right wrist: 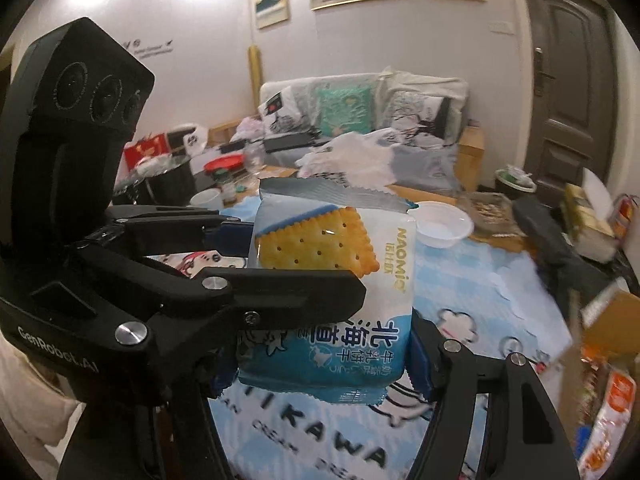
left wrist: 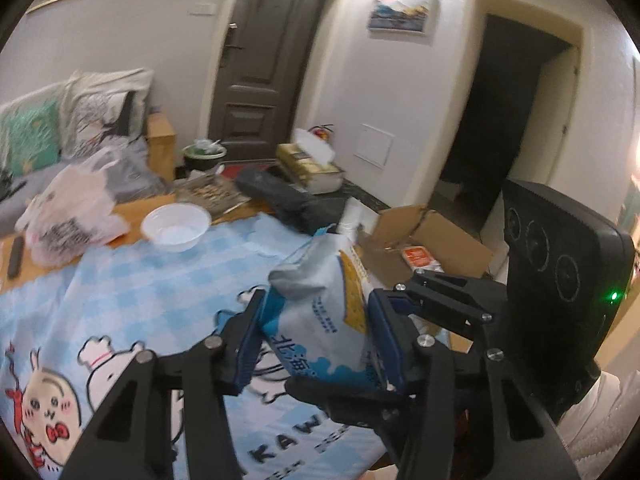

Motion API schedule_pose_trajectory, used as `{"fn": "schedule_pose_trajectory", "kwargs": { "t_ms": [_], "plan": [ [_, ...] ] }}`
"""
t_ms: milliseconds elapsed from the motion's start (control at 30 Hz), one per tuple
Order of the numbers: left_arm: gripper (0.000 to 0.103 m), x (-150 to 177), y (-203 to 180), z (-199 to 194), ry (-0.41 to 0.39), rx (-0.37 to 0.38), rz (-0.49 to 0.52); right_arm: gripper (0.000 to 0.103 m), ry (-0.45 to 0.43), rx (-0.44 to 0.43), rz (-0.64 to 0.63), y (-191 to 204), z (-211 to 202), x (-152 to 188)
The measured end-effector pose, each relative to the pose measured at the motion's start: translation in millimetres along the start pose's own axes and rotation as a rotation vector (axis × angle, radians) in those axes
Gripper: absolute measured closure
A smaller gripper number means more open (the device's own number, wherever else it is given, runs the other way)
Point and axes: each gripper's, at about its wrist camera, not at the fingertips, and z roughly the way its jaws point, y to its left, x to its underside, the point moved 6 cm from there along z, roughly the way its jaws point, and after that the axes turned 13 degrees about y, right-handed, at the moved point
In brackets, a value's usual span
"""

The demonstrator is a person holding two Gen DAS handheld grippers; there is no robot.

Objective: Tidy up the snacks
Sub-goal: 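Grasp the blue cracker pack with the right gripper and lift it, then lower the cracker pack into the cardboard box and open the right gripper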

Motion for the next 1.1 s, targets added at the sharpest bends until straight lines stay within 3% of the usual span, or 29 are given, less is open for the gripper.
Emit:
{"fn": "schedule_pose_trajectory", "kwargs": {
  "t_ms": [300,500,833,1100],
  "plan": [
    [0.055,-59,-95,39,0.027,0.042,0.162,0.039,-0.1,0.079,0.111,-77,-81,27],
    [0.055,-78,-151,94,0.083,0.082,0.243,0.039,-0.083,0.19,0.17,-132,-113,55],
    [0.055,-78,-187,173,0.234,0.099,0.27,0.039,0.053,0.27,0.291,-209,-116,110],
    [0.052,-79,-179,192,0.263,-0.007,0.265,0.037,0.095,0.289,0.305,-226,-103,122]
  ]
}}
